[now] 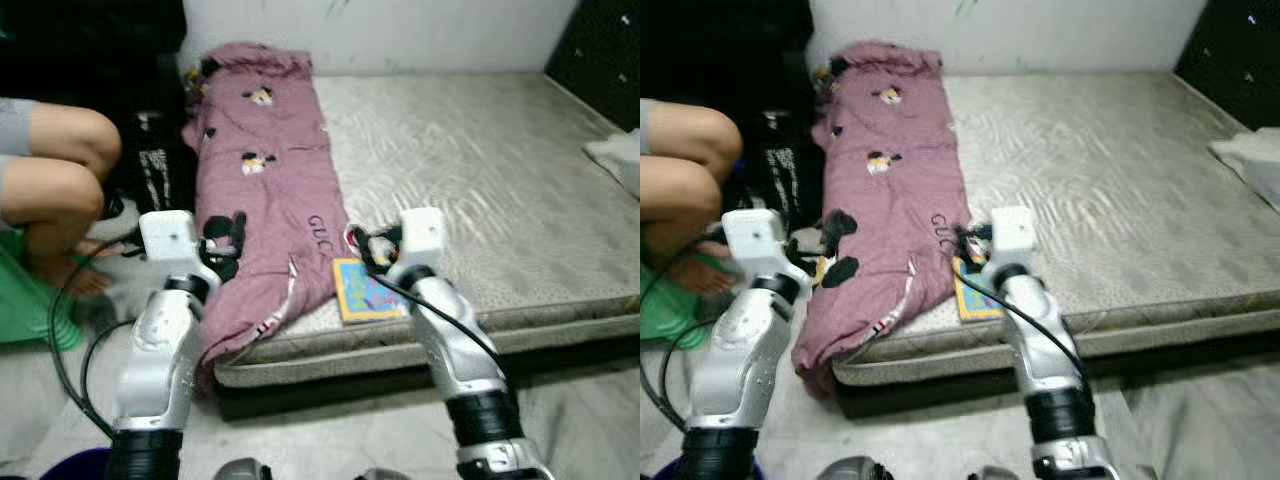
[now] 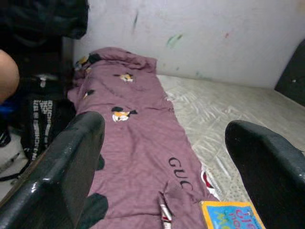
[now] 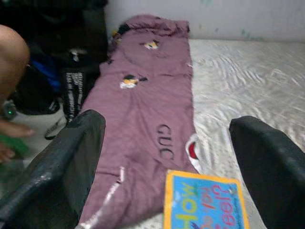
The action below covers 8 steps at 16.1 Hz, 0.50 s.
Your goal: Clean up the room
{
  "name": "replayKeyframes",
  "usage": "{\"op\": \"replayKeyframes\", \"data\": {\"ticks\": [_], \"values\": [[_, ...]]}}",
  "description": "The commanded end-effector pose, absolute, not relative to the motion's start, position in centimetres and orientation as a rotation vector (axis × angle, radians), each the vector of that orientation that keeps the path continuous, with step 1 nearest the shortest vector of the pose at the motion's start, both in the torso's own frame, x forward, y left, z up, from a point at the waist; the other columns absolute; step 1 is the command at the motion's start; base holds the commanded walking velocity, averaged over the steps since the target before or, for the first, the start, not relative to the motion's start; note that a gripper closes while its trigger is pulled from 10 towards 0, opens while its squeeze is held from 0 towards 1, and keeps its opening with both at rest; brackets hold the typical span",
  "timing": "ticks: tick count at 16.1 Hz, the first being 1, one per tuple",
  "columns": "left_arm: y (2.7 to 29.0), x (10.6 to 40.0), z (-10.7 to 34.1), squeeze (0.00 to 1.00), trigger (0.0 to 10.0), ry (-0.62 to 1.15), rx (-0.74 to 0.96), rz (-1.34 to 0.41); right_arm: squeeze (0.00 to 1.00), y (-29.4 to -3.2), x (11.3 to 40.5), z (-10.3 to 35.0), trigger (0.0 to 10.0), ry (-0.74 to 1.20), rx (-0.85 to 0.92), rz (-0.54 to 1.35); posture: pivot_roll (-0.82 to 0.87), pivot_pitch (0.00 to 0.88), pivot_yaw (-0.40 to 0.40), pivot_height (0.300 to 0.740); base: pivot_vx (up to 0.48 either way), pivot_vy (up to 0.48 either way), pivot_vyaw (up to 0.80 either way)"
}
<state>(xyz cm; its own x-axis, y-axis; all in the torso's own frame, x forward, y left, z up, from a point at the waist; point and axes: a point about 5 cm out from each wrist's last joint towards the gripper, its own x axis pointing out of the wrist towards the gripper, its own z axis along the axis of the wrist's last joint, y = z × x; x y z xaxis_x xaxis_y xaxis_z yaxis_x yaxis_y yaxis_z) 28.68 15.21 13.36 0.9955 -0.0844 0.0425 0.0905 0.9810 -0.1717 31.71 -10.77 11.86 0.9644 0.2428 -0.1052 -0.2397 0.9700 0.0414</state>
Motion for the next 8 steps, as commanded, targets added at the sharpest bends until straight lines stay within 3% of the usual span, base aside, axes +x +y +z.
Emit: {"op": "replayKeyframes", "data": {"ticks": [1, 3, 8], "values": [[14.66, 28.82, 14.12, 0.00, 10.0, -0.068, -0.179, -0.121, 0.00, -11.24, 31.91, 11.86, 10.0, 0.114, 0.031, 0.227, 0.02, 0.000, -0.002, 0.740, 0.330, 0.000, 0.00], [14.68, 28.78, 14.00, 0.00, 10.0, -0.066, -0.182, -0.123, 0.00, -11.27, 31.71, 11.76, 10.0, 0.115, 0.038, 0.225, 0.01, 0.000, 0.002, 0.740, 0.379, 0.000, -0.80], [14.41, 28.82, 14.06, 0.00, 10.0, -0.066, -0.192, -0.143, 0.00, -11.38, 31.87, 11.91, 10.0, 0.105, 0.033, 0.221, 0.01, 0.000, 0.002, 0.740, 0.391, 0.000, 0.00]]}}
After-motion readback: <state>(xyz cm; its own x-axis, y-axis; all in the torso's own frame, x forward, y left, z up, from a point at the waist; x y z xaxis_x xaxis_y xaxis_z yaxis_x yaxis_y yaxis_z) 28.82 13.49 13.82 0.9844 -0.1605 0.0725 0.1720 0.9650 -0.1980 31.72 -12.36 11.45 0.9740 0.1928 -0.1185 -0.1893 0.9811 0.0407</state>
